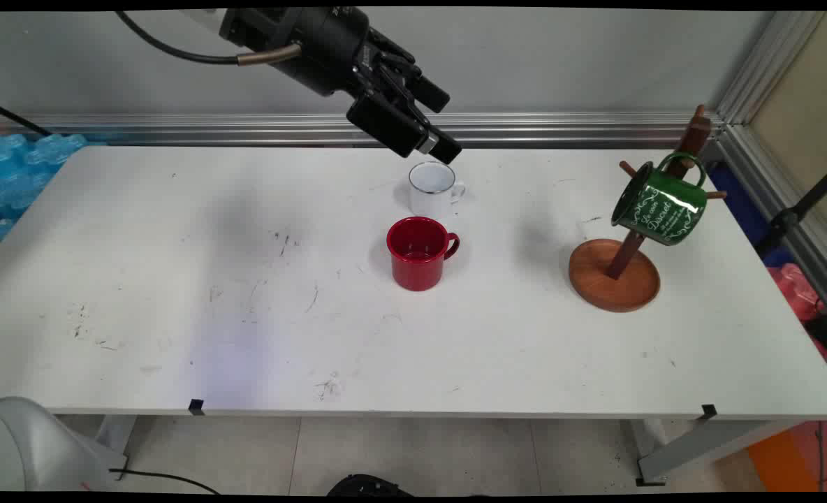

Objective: Pick up the green mug from the rack

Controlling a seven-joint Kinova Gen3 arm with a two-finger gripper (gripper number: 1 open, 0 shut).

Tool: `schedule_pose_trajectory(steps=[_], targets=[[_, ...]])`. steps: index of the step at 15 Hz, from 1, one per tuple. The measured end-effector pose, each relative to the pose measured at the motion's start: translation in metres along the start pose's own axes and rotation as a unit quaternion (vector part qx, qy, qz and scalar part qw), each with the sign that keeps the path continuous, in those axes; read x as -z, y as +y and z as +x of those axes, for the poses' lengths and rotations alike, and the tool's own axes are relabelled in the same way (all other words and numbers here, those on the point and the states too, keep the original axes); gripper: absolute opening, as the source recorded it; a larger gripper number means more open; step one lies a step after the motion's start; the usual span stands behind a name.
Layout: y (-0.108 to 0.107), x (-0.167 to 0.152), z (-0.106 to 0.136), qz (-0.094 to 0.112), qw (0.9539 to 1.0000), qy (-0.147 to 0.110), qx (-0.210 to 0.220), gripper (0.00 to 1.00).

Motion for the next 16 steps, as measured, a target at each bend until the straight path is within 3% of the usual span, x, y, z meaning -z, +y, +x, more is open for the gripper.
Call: schedule_pose_trajectory(steps=[8,16], targets=[[-0.002,-0.028,0.002,0.009,0.9999,-0.001,0.010,1.00],[-0.012,-0.070,0.010,-0.002,0.9998,0.015,0.013,1.00]])
